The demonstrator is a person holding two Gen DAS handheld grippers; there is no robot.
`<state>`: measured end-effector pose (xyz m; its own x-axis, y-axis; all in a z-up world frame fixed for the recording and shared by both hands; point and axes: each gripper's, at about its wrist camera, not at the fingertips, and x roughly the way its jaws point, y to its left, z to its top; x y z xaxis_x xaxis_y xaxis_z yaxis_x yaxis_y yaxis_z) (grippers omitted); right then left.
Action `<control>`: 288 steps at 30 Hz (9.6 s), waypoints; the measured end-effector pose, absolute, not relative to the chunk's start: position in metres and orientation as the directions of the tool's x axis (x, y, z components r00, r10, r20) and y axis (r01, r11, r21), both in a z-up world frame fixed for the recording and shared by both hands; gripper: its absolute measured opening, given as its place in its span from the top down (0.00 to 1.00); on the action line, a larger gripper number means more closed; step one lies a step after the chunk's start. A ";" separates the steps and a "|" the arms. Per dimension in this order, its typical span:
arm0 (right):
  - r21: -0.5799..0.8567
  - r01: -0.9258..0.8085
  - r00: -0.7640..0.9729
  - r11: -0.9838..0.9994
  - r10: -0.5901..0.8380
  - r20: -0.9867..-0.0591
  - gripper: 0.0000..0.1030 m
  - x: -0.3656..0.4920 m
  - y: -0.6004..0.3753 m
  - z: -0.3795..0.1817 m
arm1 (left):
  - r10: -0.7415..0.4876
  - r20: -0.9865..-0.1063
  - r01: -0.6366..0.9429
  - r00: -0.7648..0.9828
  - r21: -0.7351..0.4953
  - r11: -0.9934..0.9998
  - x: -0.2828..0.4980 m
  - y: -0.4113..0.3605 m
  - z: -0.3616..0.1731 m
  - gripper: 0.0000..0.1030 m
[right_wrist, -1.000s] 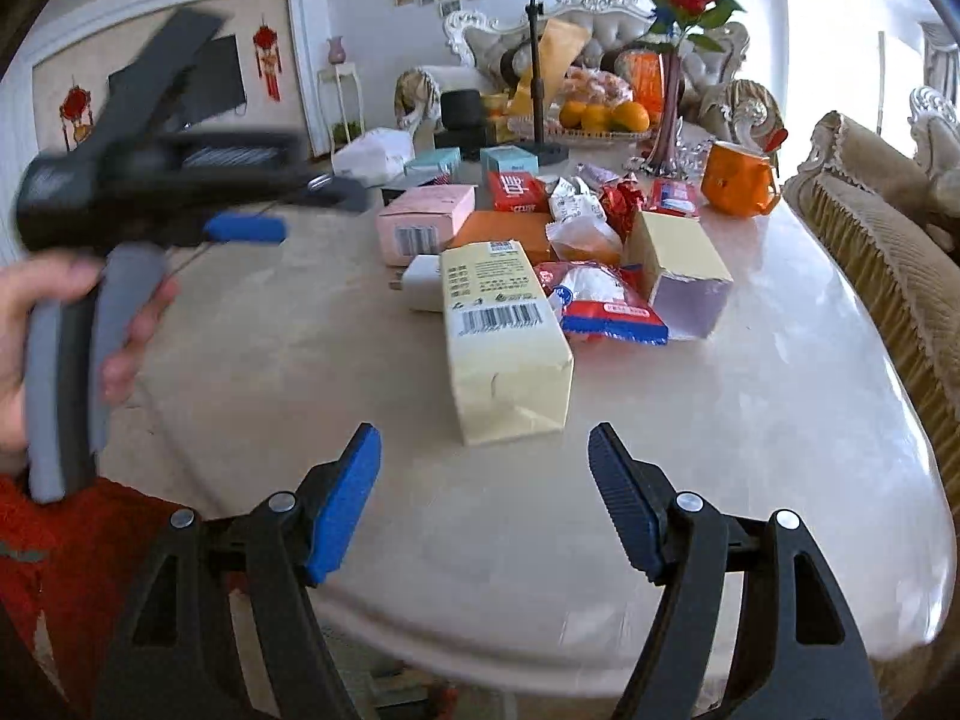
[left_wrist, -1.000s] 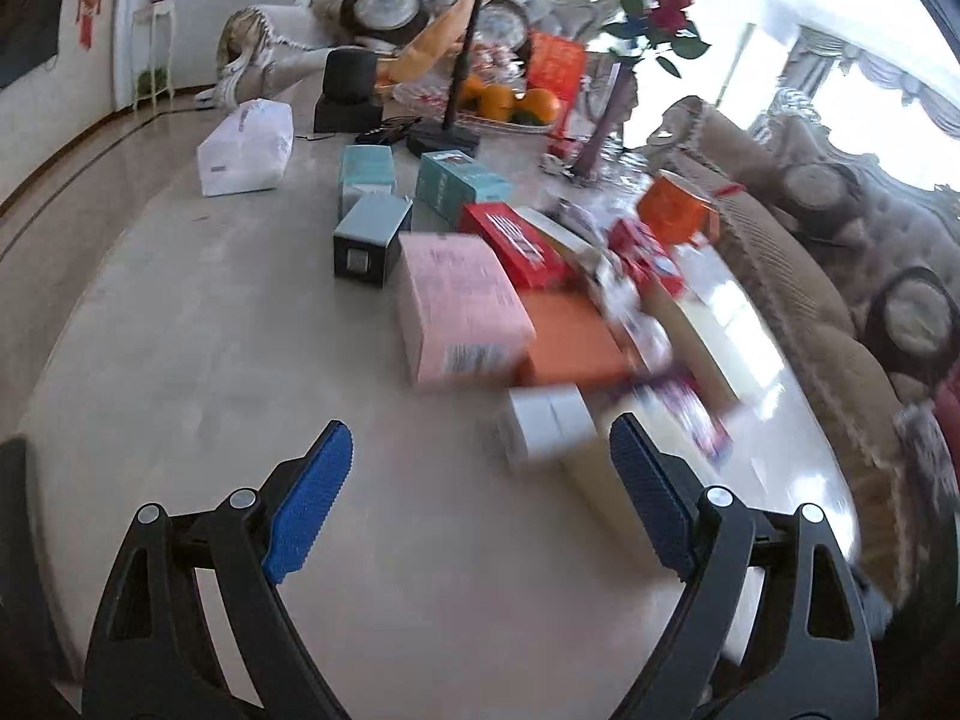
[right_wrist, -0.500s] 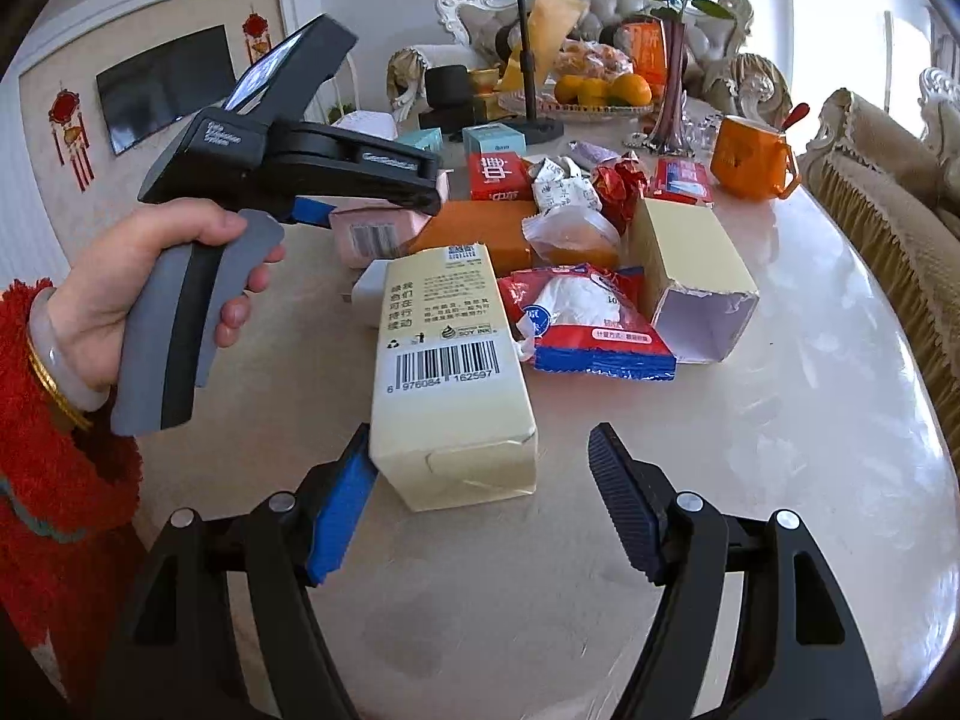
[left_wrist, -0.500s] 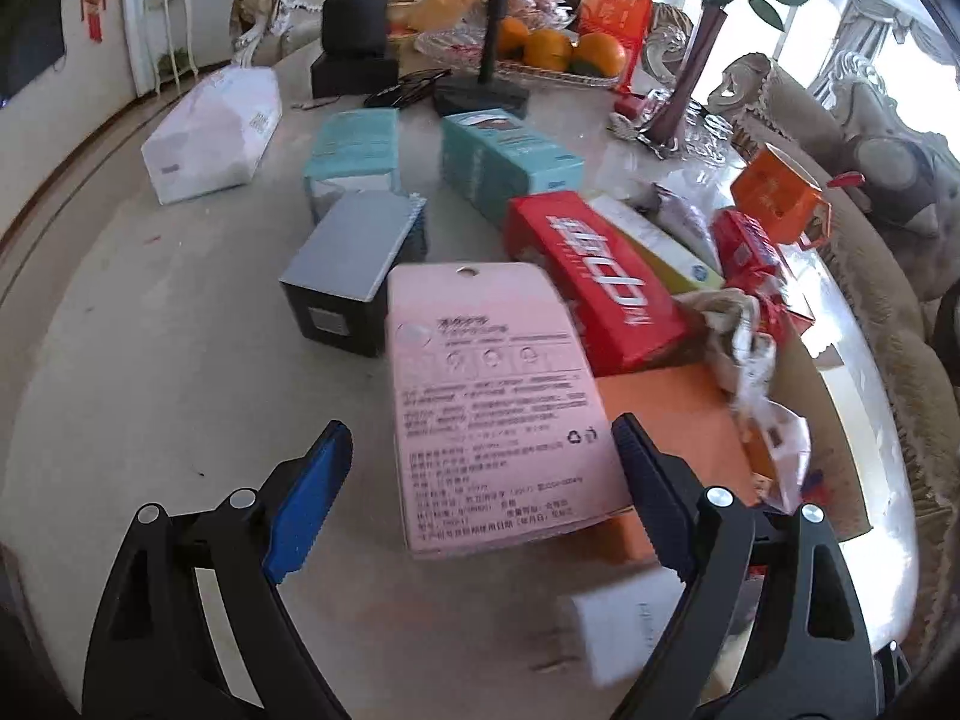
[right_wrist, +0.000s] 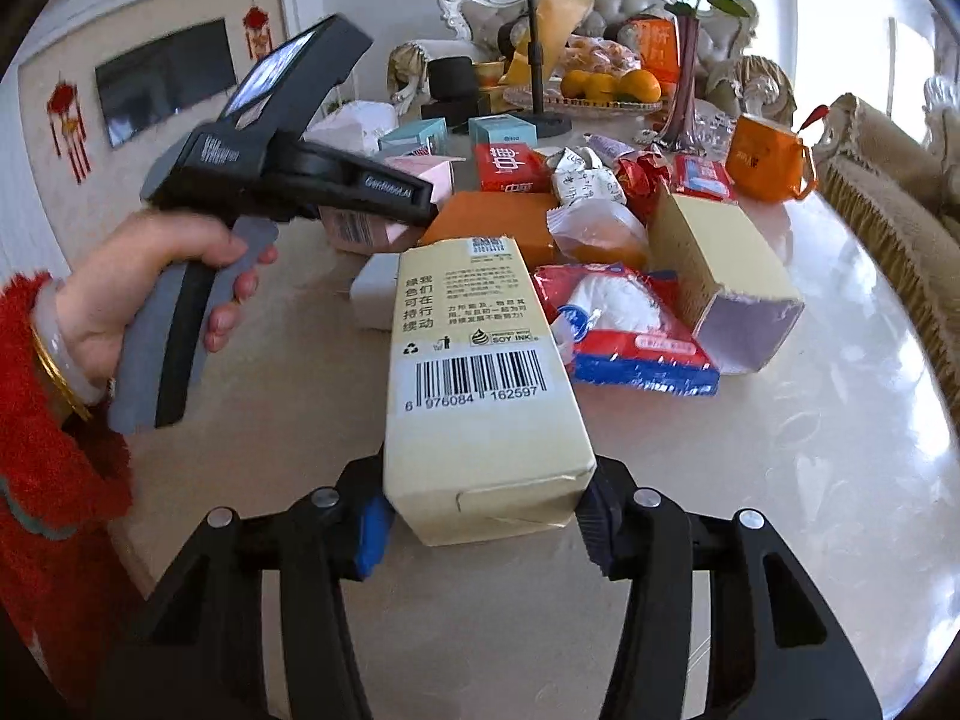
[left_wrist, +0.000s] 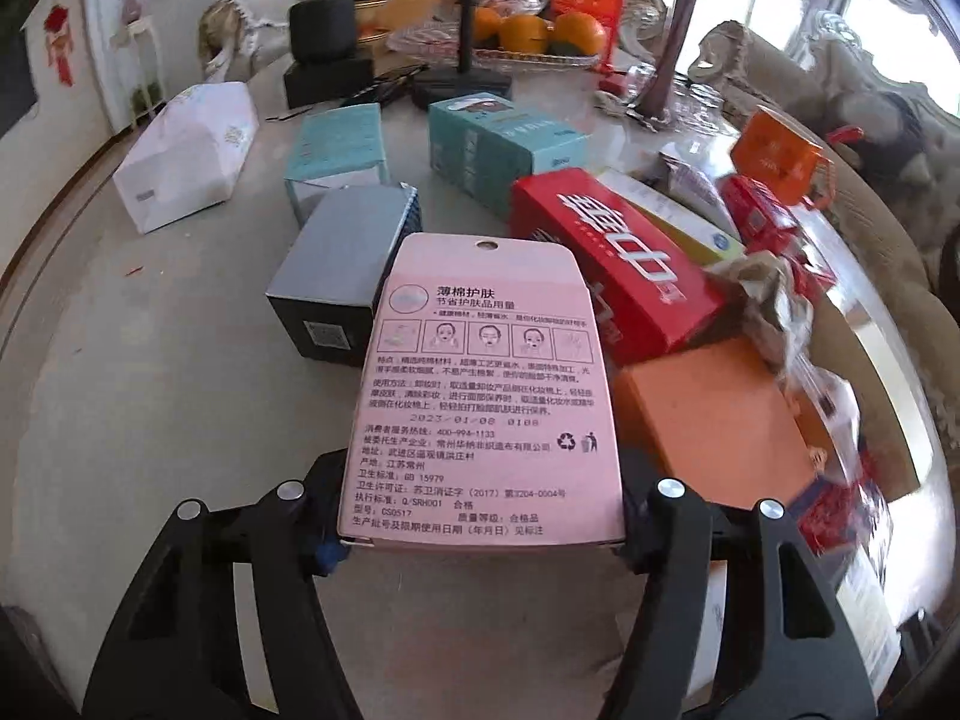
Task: Collect trash
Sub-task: 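Grasp the pink face-mask packet with left tool while right grasps the cream barcode box, then carry both items to the wastebasket and open both tools to drop them, then grasp the grey box with left tool while right grasps the pale yellow box, then carry both boxes over the wastebasket and open both tools, then grasp the white PISEN charger with left tool while right grasps the red snack bag, then carry charger and snack bag over the wastebasket and open both tools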
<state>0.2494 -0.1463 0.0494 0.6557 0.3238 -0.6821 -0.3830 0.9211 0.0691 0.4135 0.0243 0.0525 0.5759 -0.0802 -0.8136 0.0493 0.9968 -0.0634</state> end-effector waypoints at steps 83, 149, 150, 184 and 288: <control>0.246 -0.269 0.768 0.931 0.362 -0.528 0.32 0.082 -0.230 0.087 | -0.341 -0.680 0.339 0.649 -0.143 0.930 0.090 0.021 0.074 0.08; 0.283 -0.236 0.456 0.930 0.363 -0.812 0.57 0.051 -0.154 -0.053 | -0.293 -0.845 0.321 0.448 -0.153 0.935 0.046 -0.020 -0.071 0.57; 0.283 -0.220 0.433 0.934 0.353 -0.829 0.57 0.054 -0.154 -0.066 | -0.288 -0.854 0.316 0.434 -0.155 0.936 0.047 -0.023 -0.082 0.57; 0.290 -0.109 0.446 0.951 0.307 -0.841 0.33 0.042 -0.178 -0.090 | -0.191 -0.925 0.208 0.330 -0.126 0.970 0.057 -0.004 -0.140 0.16; 0.184 -0.147 0.291 0.972 0.221 -0.931 0.30 0.076 -0.165 -0.132 | -0.118 -0.958 0.282 0.260 -0.042 0.959 0.057 -0.023 -0.168 0.22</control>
